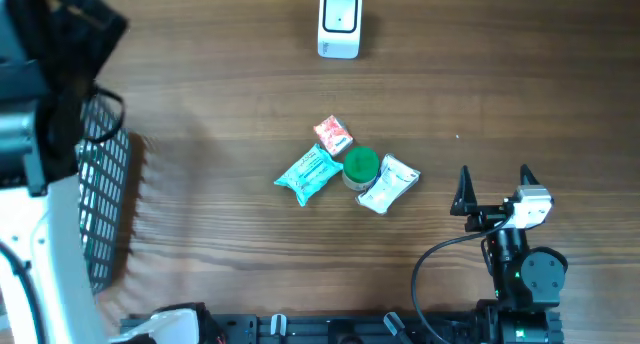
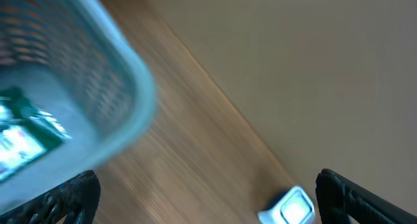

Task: Scan the item barcode
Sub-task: 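Place the orange tissue pack above the jar with the left gripper, then grasp the green 3M Comfort Grip gloves package in the basket with the left gripper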

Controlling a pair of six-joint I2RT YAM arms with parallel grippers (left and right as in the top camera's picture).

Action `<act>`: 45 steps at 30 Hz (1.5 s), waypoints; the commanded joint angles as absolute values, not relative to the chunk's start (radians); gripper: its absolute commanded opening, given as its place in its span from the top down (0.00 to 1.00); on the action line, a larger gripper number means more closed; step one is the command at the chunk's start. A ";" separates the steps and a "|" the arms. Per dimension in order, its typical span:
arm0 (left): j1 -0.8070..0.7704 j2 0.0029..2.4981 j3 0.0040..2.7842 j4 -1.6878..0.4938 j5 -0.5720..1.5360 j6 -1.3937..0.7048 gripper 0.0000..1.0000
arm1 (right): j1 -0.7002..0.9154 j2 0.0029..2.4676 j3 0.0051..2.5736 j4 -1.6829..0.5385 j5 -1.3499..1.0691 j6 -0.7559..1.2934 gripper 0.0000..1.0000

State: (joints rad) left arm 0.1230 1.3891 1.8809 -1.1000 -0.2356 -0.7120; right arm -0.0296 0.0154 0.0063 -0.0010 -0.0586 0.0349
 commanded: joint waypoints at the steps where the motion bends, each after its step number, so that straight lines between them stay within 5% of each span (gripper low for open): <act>1: 0.331 1.386 1.885 -1.244 -0.336 -1.118 0.00 | -0.029 0.007 0.005 0.002 -0.052 0.026 0.00; 4: 0.552 1.424 1.884 -1.510 -0.345 -1.676 0.00 | -0.029 0.007 0.005 0.002 -0.052 0.027 0.00; 6: 0.661 1.473 1.884 -1.544 -0.326 -1.823 0.00 | -0.029 0.007 0.005 0.002 -0.052 0.027 0.00; 22: 0.765 2.123 1.852 -1.462 -0.090 -1.924 0.00 | -0.029 0.007 0.005 0.002 -0.052 0.026 0.00; 30: 0.728 2.143 1.455 -1.013 -0.075 -1.923 0.00 | -0.029 0.007 0.005 0.002 -0.052 0.026 0.00; 31: 0.723 2.143 1.382 -0.941 -0.075 -1.923 0.07 | -0.029 0.007 0.005 0.002 -0.052 0.026 0.00; 34: 0.722 2.143 1.248 -0.837 -0.075 -1.919 0.85 | -0.029 0.007 0.005 0.002 -0.052 0.027 0.01; 35: 0.722 2.143 1.223 -0.822 -0.076 -1.916 0.96 | -0.029 0.007 0.005 0.002 -0.052 0.027 0.00; 38: 0.725 2.128 1.226 -0.822 -0.075 -1.911 0.96 | -0.029 0.007 0.005 0.002 -0.052 0.026 0.00; 45: 0.738 1.895 1.432 -0.827 -0.029 -1.531 0.96 | -0.029 0.007 0.005 0.002 -0.052 0.027 0.00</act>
